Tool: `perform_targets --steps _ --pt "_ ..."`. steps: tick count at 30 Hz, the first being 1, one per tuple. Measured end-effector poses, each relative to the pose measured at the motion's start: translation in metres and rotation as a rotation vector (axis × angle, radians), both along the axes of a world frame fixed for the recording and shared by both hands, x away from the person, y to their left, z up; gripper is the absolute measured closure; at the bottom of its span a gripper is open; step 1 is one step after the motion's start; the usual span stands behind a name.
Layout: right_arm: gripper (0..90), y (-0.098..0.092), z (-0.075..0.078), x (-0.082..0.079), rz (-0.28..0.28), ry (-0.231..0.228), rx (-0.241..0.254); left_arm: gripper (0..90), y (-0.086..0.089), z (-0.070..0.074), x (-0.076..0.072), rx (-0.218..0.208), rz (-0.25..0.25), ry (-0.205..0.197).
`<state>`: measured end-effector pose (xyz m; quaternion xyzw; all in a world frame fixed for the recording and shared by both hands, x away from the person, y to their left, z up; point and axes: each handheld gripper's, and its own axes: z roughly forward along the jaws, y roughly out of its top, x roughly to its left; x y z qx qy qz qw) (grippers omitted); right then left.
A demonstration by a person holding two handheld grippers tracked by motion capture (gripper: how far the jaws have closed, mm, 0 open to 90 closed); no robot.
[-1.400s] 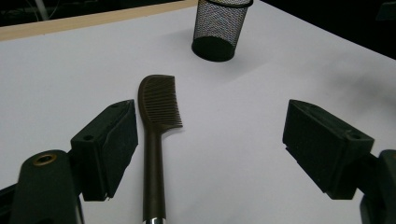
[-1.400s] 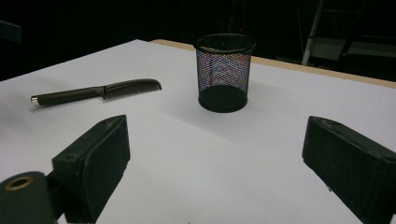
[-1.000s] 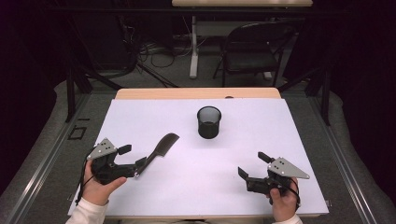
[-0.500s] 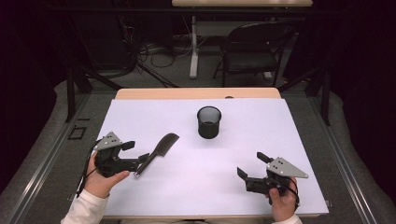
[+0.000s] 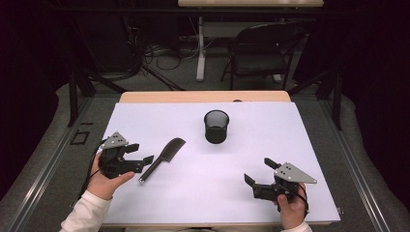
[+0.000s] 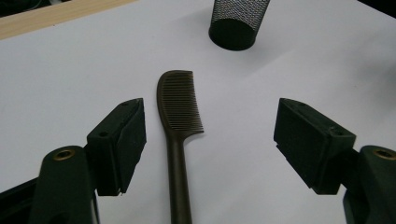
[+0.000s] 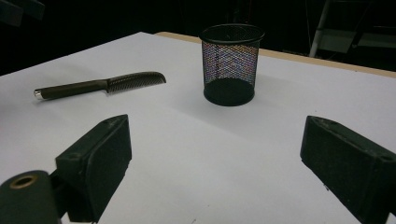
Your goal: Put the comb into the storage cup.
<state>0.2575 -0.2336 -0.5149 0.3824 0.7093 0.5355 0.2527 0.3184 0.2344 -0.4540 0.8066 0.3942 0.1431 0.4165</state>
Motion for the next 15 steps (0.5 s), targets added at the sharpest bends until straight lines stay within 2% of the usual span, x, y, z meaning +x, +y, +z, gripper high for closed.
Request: perform_targets --steps 7,15 --pt "8.9 0.000 -0.001 0.001 0.000 0.008 0.001 26.9 -0.002 0.003 0.006 0.021 0.011 0.023" --pt "9.0 0.000 -0.001 0.001 0.001 0.012 -0.001 28.5 -0.005 0.005 0.014 0.070 0.021 0.056"
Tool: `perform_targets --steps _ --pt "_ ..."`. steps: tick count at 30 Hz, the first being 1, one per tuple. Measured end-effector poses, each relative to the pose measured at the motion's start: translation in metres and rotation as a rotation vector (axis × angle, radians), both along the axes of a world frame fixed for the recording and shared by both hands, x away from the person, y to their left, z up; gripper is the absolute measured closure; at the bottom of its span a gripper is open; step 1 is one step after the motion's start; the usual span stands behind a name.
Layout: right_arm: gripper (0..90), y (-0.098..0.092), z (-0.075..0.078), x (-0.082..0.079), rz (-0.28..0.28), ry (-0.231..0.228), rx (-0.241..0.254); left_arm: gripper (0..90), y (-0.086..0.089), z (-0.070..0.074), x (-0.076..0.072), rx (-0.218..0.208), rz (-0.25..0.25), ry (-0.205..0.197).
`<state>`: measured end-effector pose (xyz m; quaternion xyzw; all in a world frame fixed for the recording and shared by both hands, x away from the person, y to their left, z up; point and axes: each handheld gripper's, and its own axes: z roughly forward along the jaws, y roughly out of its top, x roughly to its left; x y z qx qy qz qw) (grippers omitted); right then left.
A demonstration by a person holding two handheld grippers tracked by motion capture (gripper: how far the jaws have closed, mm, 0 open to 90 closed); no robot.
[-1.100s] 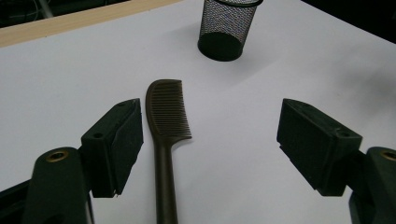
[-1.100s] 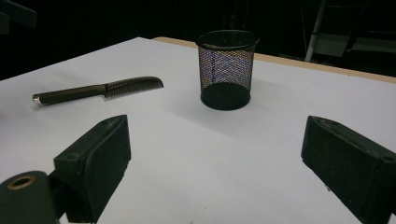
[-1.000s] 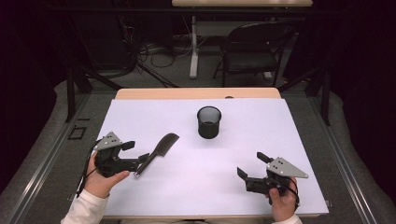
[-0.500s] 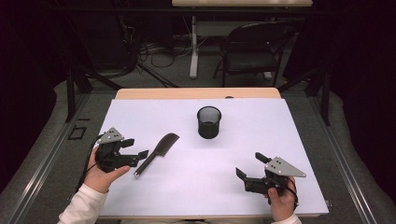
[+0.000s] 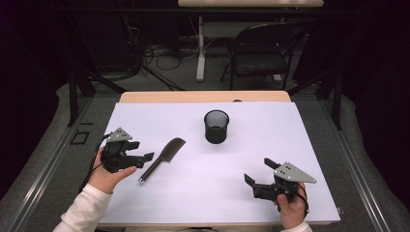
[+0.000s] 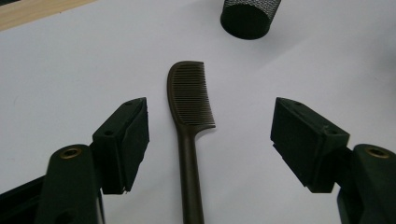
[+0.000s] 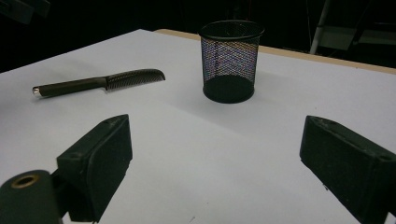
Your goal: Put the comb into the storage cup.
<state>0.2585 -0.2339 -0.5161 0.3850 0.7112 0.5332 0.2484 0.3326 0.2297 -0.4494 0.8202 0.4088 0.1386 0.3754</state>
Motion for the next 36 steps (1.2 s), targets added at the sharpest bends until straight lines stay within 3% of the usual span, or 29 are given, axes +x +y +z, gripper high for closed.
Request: perform_targets --steps 24,28,33,36 --pt "10.0 0.000 -0.001 0.001 0.003 0.013 -0.008 34.2 0.001 0.009 0.016 0.078 0.042 0.081" --pt "10.2 0.000 -0.002 0.001 0.004 0.014 -0.008 34.1 0.000 0.010 0.017 0.071 0.064 0.072" --pt "10.5 0.000 -0.002 0.001 0.007 0.015 -0.006 34.2 0.000 0.010 0.019 0.071 0.073 0.106" --pt "10.6 0.001 -0.002 0.002 0.010 0.015 -0.006 34.3 -0.001 0.009 0.021 0.086 0.078 0.106"
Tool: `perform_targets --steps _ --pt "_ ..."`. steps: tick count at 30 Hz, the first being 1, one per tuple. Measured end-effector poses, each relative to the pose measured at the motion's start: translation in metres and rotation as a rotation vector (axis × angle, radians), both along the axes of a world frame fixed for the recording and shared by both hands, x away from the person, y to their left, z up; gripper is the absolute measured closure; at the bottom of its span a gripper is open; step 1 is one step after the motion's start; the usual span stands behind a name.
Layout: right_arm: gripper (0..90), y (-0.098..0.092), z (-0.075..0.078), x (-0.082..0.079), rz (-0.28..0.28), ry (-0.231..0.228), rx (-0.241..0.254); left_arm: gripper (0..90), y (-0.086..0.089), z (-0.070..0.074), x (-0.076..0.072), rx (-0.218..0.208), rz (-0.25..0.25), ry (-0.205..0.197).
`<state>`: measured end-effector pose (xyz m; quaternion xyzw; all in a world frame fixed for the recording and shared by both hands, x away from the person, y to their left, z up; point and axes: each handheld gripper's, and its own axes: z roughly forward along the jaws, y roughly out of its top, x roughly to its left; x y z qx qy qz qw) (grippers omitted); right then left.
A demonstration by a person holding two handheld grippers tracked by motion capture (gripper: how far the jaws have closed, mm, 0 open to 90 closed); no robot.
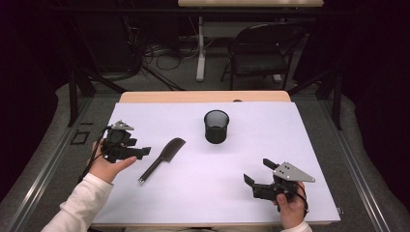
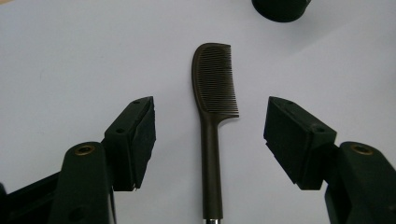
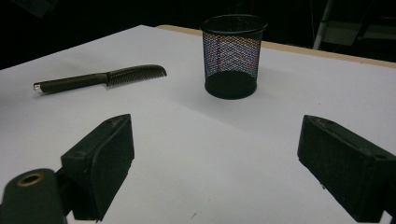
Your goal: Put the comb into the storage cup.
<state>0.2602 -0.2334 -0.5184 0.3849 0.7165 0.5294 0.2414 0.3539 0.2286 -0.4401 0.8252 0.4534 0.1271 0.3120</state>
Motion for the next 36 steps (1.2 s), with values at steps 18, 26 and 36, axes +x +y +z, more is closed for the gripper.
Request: perform_targets --steps 18,26,36 --pt "10.7 0.001 -0.001 0.001 0.000 0.003 0.006 38.0 -0.015 -0.009 0.009 0.058 -0.010 0.076" --pt "10.8 0.000 -0.001 0.001 0.003 0.010 -0.001 32.8 -0.022 -0.016 0.014 0.092 -0.025 0.115" --pt "10.8 0.000 -0.002 0.001 0.004 0.015 0.003 30.8 -0.027 -0.025 0.020 0.116 -0.015 0.189"
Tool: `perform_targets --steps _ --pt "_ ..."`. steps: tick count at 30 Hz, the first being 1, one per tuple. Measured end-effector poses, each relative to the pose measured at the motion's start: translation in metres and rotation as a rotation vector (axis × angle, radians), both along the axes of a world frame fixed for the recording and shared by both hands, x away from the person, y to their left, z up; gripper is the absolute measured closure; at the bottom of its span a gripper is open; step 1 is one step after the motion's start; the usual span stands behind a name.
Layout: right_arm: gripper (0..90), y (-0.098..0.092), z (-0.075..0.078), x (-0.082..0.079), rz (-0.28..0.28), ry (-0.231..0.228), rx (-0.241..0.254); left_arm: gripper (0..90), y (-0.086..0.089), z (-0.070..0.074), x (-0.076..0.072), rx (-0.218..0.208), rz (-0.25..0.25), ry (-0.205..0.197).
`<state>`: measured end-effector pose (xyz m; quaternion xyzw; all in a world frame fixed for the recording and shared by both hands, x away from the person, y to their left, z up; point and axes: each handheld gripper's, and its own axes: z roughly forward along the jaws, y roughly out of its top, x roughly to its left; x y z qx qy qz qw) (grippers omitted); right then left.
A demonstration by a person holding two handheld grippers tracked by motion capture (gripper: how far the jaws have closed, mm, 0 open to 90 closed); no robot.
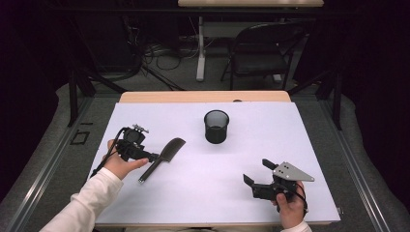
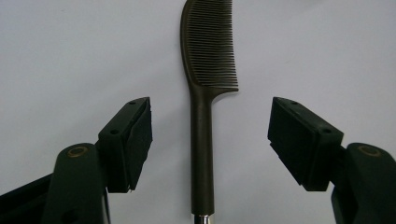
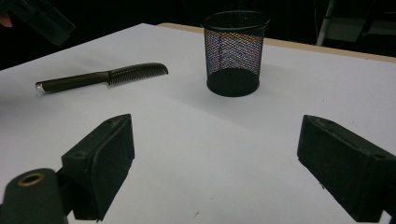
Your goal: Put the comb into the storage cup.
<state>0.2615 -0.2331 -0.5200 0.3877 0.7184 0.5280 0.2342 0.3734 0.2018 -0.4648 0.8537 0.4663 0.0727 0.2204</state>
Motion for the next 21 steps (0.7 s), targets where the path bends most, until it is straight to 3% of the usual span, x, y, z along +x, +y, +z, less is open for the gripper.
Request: perform_targets --steps 9,14,21 --pt "10.8 0.001 -0.001 0.001 0.003 0.004 0.005 27.6 -0.002 -0.009 0.004 -0.008 -0.015 0.049" --pt "10.9 0.001 -0.001 0.001 0.004 0.005 0.003 25.9 -0.003 -0.015 0.007 0.016 -0.041 0.095" --pt "11.2 0.001 -0.001 0.001 0.007 0.007 -0.005 26.7 -0.001 -0.023 0.011 0.057 -0.046 0.122"
